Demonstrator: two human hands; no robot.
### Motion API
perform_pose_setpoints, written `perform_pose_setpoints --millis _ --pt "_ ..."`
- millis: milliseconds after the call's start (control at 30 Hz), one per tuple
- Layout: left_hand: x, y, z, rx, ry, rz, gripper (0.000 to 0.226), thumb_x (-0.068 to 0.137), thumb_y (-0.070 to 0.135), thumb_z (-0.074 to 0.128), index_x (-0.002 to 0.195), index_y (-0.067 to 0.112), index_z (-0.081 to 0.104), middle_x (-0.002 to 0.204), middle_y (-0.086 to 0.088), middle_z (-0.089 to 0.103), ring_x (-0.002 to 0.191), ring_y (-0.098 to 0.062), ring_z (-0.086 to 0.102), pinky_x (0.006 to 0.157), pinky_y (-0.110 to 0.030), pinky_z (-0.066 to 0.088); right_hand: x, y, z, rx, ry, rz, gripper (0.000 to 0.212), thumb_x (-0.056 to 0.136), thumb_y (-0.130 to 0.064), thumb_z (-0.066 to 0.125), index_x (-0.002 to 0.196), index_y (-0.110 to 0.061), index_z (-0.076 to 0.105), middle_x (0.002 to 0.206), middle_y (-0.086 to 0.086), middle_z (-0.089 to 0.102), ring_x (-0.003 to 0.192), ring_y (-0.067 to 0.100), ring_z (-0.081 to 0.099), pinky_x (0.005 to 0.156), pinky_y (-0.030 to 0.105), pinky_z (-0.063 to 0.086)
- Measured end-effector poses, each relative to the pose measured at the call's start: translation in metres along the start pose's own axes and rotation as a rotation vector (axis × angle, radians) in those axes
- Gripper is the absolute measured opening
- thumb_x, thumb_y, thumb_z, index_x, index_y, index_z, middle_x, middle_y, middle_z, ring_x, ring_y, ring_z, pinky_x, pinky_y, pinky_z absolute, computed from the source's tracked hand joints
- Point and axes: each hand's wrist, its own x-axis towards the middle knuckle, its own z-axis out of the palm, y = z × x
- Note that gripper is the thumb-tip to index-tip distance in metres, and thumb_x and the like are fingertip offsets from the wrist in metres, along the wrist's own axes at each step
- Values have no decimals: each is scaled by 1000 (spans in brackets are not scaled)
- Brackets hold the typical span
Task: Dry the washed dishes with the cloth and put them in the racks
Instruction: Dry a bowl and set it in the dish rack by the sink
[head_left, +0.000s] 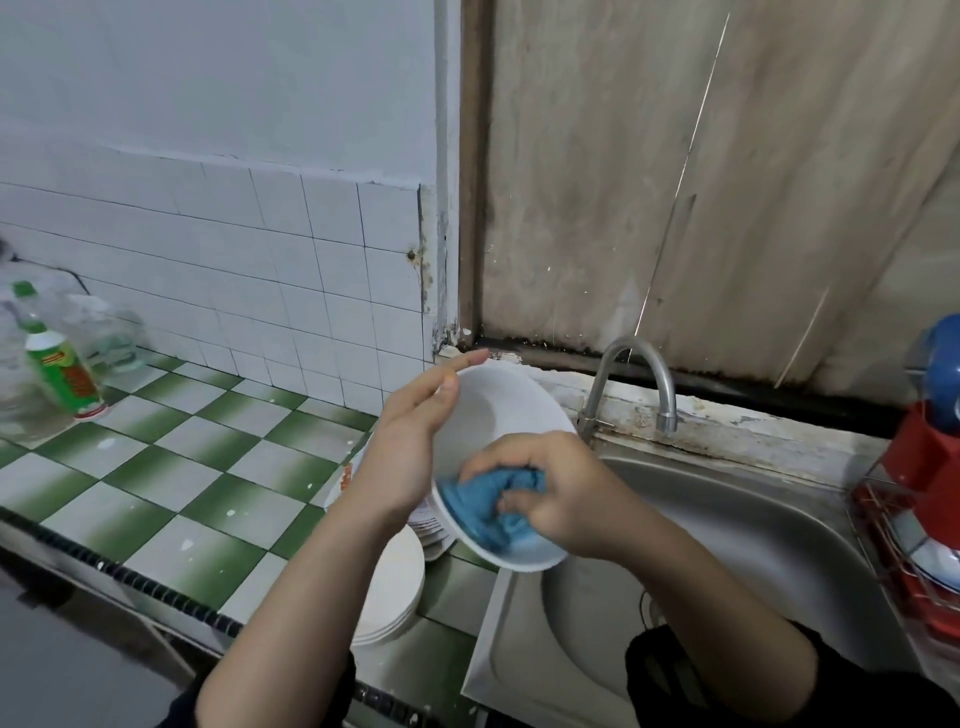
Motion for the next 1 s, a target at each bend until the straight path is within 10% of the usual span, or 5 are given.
perform_pose_setpoints --millis 233,400,533,800,1000 --pt "-2 -3 4 -34 21 -102 31 103 17 38 119 16 65 96 -4 71 77 -14 65 53 -19 51 11 2 3 -372 381 131 36 82 -13 63 116 -24 67 105 3 53 100 24 55 86 34 43" --pt "3 -2 -10 -23 122 -90 29 101 17 41 111 18 68 90 0 70 81 -15 60 69 -23 49 4 -4 1 -219 -105 -1 35 77 -11 64 107 -29 72 100 1 61 100 19 57 91 36 45" --pt "-3 -7 -3 -28 104 -133 28 102 17 41 113 21 67 88 6 70 73 -8 64 53 -16 48 10 -4 -9 -650 88 321 34 88 -18 57 120 -26 64 107 3 47 113 25 48 89 31 41" --pt "-4 -8 9 -63 146 -54 27 101 8 41 110 12 66 99 -14 67 93 -23 60 91 -35 48 7 -5 9 236 70 5 40 70 8 74 83 -27 62 82 -3 63 64 18 58 65 39 52" --pt "-4 -9 19 -59 99 -8 28 103 7 37 112 9 64 97 -3 71 88 -11 67 81 -20 53 23 4 25 659 630 178 35 82 15 65 94 -18 60 91 -1 64 73 -1 65 71 21 56"
